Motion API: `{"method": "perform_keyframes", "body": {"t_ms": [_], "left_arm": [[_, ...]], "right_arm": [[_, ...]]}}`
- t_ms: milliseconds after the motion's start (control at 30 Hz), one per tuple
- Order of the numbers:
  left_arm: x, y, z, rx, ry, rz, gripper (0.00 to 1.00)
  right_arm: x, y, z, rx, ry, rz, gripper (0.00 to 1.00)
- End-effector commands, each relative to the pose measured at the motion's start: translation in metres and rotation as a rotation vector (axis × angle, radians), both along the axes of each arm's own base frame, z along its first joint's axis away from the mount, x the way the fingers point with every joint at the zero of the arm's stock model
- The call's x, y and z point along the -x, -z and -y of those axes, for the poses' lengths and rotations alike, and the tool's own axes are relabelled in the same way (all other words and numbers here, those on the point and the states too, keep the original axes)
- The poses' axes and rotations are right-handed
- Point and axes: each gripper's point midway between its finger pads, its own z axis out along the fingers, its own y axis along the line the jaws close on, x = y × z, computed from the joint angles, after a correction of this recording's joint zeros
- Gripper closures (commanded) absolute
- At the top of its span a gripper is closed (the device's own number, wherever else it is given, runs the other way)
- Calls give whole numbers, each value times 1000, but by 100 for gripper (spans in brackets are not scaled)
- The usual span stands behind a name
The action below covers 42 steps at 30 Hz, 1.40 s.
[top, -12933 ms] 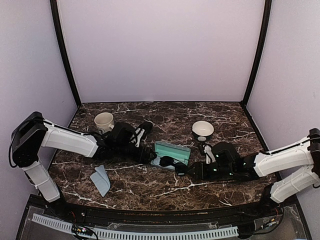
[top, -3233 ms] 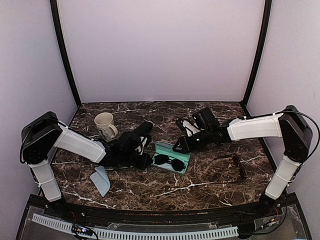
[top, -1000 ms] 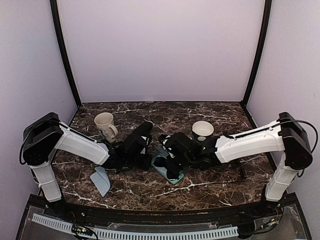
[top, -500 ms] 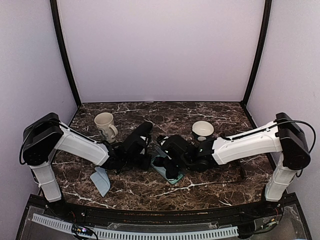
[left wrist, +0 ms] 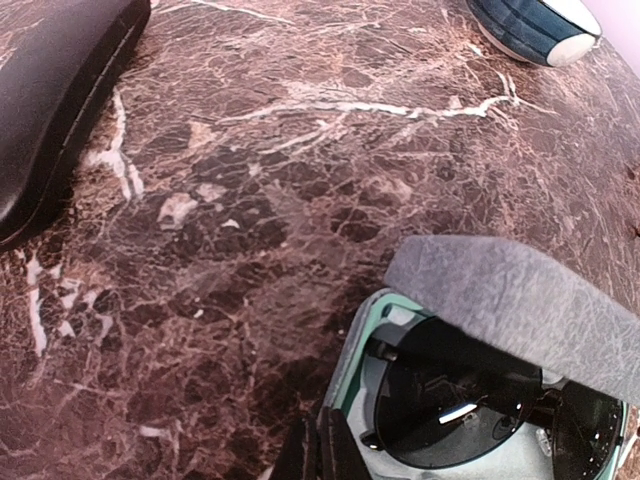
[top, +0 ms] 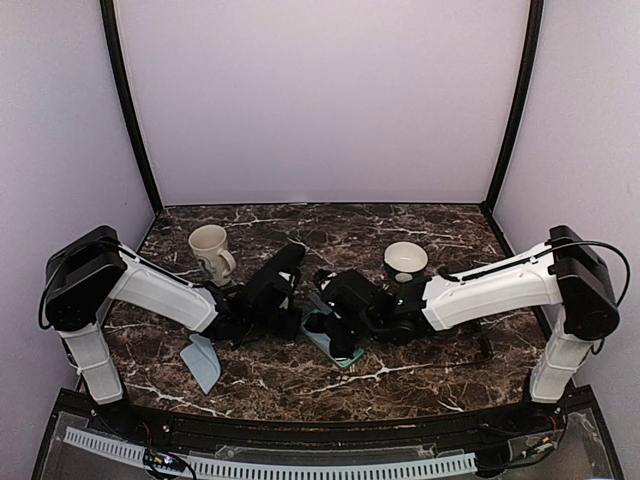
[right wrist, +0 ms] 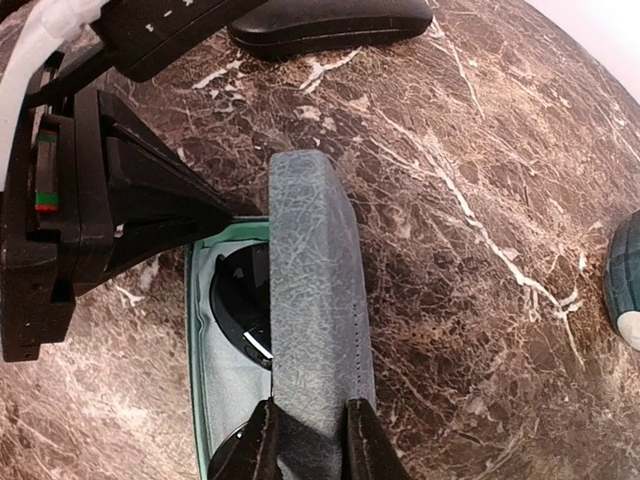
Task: Organize the sunglasses
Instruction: Close the case with sunglasses at the center of the board.
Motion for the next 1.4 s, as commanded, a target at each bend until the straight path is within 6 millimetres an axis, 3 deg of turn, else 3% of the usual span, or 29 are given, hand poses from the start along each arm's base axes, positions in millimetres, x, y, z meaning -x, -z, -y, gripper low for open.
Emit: {"method": "perform_keyframes", "body": {"t_ms": [0, 667, 800, 1000, 1367], "left_arm": [[17, 17, -8, -22, 2, -71, 100], [17, 15, -9, -20, -1, -66, 100], [17, 13, -9, -20, 0, -64, 100], [18, 9, -11, -13, -4, -57, 100], [20, 5, -13, -2, -6, -46, 100]], "right_arm": [[56, 54, -43, -120, -140, -272, 84], [63, 52, -46, -164, -148, -283, 69], [59, 38, -42, -174, -135, -259, 59], [50, 16, -28, -177, -111, -230, 40], [46, 32, 5, -68, -71, -233, 30]]}}
